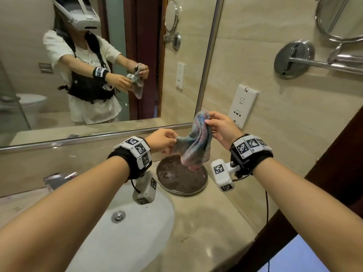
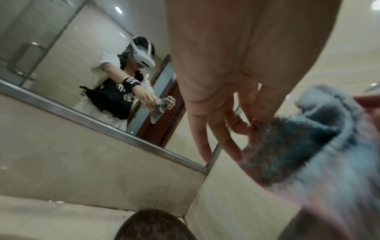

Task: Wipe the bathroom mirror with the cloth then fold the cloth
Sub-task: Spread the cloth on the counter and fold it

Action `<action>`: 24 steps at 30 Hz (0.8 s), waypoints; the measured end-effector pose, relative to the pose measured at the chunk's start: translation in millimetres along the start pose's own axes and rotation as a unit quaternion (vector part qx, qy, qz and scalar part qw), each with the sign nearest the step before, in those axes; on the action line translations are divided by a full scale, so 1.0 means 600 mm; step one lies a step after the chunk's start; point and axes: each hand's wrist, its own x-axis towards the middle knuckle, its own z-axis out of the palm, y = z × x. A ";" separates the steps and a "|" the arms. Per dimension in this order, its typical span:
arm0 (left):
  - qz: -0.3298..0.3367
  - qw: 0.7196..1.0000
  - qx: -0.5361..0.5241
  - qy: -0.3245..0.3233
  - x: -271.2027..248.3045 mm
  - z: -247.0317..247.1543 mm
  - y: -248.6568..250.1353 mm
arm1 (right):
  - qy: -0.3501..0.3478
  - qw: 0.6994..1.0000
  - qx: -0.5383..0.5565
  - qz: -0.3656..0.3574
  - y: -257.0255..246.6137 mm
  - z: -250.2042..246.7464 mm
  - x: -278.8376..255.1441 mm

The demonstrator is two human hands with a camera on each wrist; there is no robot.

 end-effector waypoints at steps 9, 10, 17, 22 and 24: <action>-0.043 0.996 -0.038 0.068 0.056 0.017 0.026 | -0.084 0.987 -0.096 0.093 0.046 -0.061 0.009; -0.038 0.996 -0.042 0.071 0.061 0.020 0.031 | -0.102 0.982 -0.097 0.130 0.052 -0.064 0.009; 0.069 0.994 0.076 0.035 0.089 0.020 0.054 | -0.197 0.910 -0.343 0.122 0.102 -0.064 0.028; 0.094 0.993 0.068 0.002 0.083 0.015 0.069 | -0.225 0.927 -0.297 0.033 0.097 -0.045 0.035; 0.106 0.992 0.075 0.000 0.078 0.011 0.072 | -0.247 0.935 -0.255 0.013 0.090 -0.034 0.038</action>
